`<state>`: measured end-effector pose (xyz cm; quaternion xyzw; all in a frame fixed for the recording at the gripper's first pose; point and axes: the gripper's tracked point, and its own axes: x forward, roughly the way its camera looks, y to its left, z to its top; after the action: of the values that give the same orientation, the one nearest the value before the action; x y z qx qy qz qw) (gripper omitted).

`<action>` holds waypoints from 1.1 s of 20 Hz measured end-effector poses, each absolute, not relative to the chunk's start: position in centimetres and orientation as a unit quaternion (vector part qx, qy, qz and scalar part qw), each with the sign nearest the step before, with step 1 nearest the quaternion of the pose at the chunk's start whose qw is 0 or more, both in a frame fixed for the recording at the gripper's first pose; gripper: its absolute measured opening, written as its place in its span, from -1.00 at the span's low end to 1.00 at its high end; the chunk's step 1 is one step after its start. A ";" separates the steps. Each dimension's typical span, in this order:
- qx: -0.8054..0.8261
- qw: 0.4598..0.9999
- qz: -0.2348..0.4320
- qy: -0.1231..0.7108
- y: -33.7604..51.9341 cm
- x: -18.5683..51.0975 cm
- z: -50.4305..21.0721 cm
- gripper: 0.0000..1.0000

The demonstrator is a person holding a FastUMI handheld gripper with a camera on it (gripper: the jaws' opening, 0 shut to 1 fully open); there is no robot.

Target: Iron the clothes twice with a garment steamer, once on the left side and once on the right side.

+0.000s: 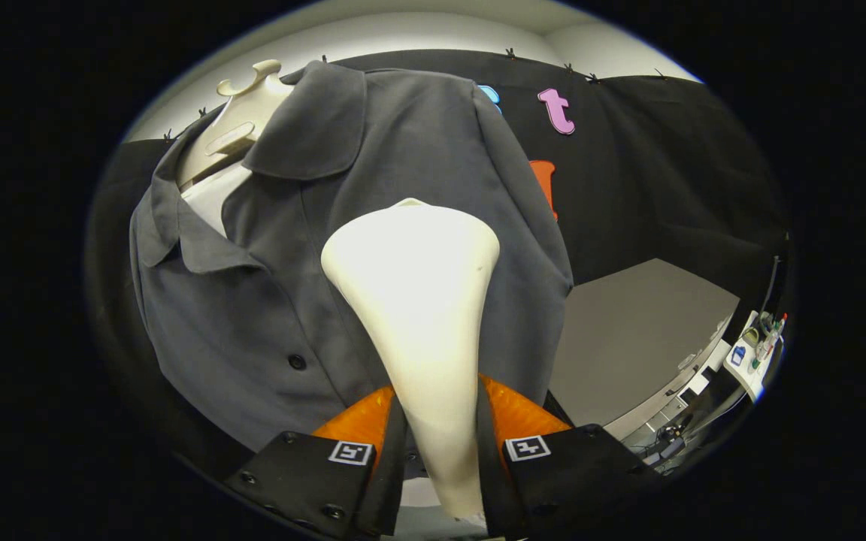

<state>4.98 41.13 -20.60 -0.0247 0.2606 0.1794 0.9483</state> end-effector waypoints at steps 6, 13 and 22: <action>-0.033 0.942 0.172 0.287 40.5 4.3 -23.7 0.01; -0.043 0.931 0.159 0.326 38.9 3.2 -27.7 0.00; -0.059 0.913 0.142 0.378 37.7 1.8 -34.6 0.01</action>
<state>1.83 37.67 -34.65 -0.0591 0.3783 0.1421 0.9128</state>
